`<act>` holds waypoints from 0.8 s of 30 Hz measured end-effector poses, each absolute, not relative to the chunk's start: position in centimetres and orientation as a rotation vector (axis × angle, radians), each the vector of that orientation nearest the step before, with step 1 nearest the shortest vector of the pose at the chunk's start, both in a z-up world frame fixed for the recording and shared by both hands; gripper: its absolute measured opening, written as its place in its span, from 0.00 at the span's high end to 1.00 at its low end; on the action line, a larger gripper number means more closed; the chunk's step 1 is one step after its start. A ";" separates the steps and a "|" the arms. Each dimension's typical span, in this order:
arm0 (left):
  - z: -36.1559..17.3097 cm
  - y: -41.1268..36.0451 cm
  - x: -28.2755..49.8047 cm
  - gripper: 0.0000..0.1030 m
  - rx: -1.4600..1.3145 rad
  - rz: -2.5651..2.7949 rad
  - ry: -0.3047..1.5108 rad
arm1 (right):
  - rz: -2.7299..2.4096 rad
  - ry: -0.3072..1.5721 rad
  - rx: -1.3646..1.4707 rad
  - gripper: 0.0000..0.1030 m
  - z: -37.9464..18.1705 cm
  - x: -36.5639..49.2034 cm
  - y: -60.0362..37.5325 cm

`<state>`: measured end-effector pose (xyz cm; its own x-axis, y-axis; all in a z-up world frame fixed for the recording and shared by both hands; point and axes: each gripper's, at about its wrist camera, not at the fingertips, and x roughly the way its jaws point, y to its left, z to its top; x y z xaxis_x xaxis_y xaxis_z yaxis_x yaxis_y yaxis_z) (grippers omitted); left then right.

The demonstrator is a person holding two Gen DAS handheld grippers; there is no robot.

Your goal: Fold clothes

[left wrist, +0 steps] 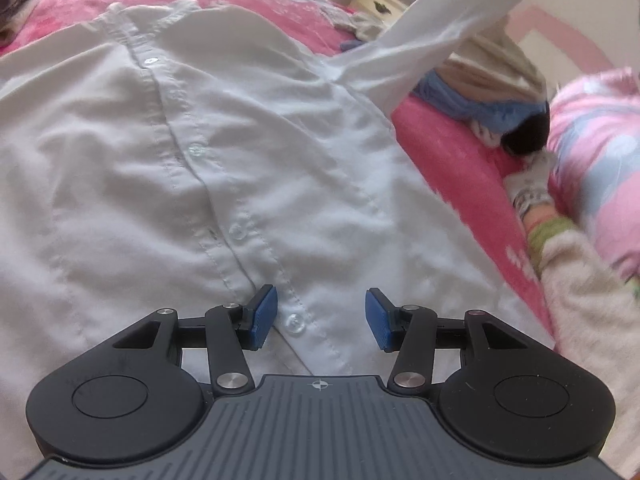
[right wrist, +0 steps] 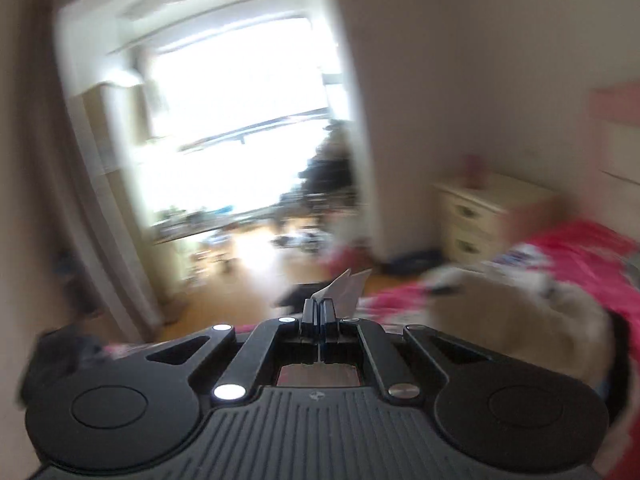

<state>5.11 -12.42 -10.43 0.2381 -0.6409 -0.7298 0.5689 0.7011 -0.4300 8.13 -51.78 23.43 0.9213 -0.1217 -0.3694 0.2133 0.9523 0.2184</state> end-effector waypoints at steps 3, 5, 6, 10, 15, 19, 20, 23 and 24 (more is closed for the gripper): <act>-9.9 -9.9 5.6 0.53 -0.151 -0.795 1.024 | -0.017 0.374 0.212 0.99 25.1 8.7 -44.4; -9.4 -7.7 5.9 0.53 -0.194 -0.756 1.004 | 0.082 0.391 0.192 0.99 25.4 8.9 -39.9; -9.2 -6.6 6.1 0.53 -0.215 -0.736 0.994 | 0.129 0.401 0.186 0.99 25.3 8.8 -37.7; -8.6 -1.0 7.1 0.53 -0.298 -0.608 0.953 | 0.313 0.464 0.200 0.98 23.4 8.6 -29.8; -8.8 7.0 8.1 0.53 -0.393 -0.375 0.918 | 0.433 0.663 0.238 0.55 11.3 6.8 -23.2; -9.4 10.9 8.5 0.53 -0.408 -0.237 0.911 | 0.458 0.909 0.367 0.44 0.4 3.8 -21.1; -9.5 11.6 8.6 0.53 -0.410 -0.216 0.912 | 0.460 0.971 0.407 0.44 -2.2 2.9 -20.8; -9.1 11.1 8.8 0.53 -0.398 -0.237 0.908 | 0.447 1.099 0.536 0.44 -8.0 0.6 -21.1; -8.9 10.6 8.8 0.53 -0.389 -0.257 0.903 | 0.433 1.097 0.566 0.44 -8.4 -0.1 -22.0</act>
